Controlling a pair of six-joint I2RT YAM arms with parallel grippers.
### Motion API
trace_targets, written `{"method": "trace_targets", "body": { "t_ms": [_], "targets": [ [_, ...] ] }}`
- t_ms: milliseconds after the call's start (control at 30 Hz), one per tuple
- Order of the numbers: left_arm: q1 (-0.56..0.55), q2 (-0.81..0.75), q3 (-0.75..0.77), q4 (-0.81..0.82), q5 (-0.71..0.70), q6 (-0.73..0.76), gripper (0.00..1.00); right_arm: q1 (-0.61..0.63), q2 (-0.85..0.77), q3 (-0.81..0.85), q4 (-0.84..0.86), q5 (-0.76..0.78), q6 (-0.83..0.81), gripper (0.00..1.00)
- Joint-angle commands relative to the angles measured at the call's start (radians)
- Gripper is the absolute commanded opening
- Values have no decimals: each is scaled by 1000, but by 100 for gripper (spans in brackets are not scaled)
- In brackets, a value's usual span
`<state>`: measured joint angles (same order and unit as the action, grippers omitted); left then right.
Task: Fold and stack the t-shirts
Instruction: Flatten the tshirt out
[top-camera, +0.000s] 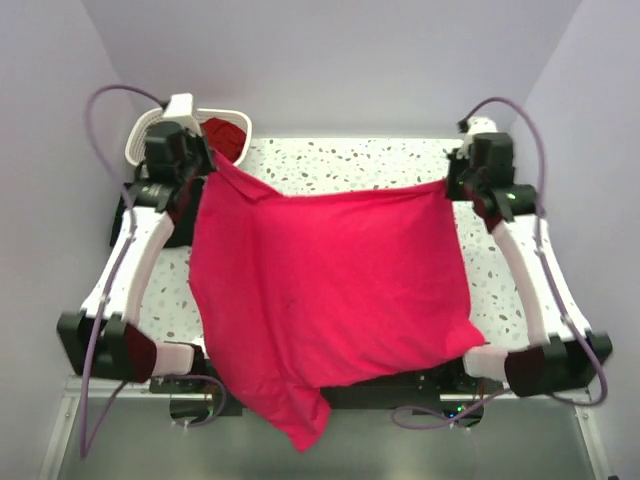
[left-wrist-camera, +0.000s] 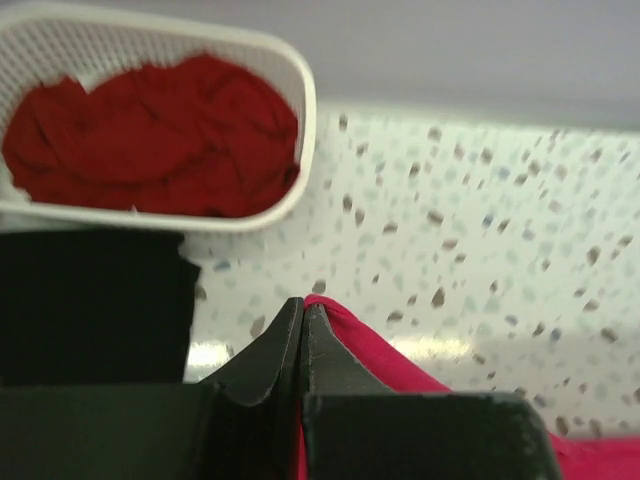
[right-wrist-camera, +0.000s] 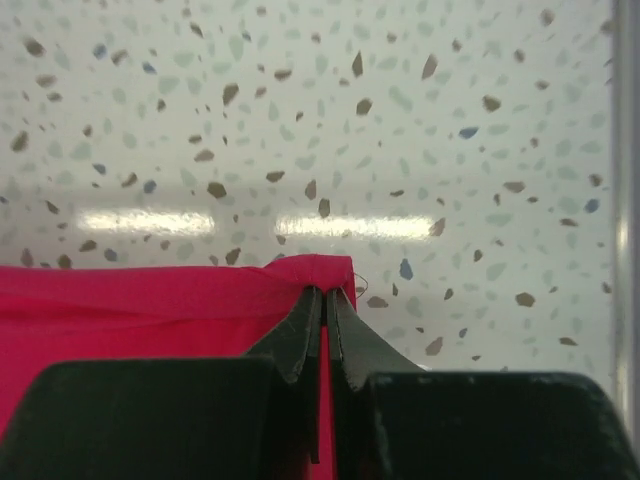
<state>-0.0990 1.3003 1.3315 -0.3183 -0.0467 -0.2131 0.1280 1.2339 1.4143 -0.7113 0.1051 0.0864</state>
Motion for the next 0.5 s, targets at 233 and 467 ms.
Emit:
{"method": "trace_targets", "body": {
  "t_ms": [233, 467],
  "targets": [
    [-47, 546, 72, 214, 41, 21, 0, -11, 535, -91, 438, -44, 7, 0],
    [-50, 695, 230, 202, 44, -6, 0, -39, 777, 80, 408, -73, -16, 0]
  ]
}}
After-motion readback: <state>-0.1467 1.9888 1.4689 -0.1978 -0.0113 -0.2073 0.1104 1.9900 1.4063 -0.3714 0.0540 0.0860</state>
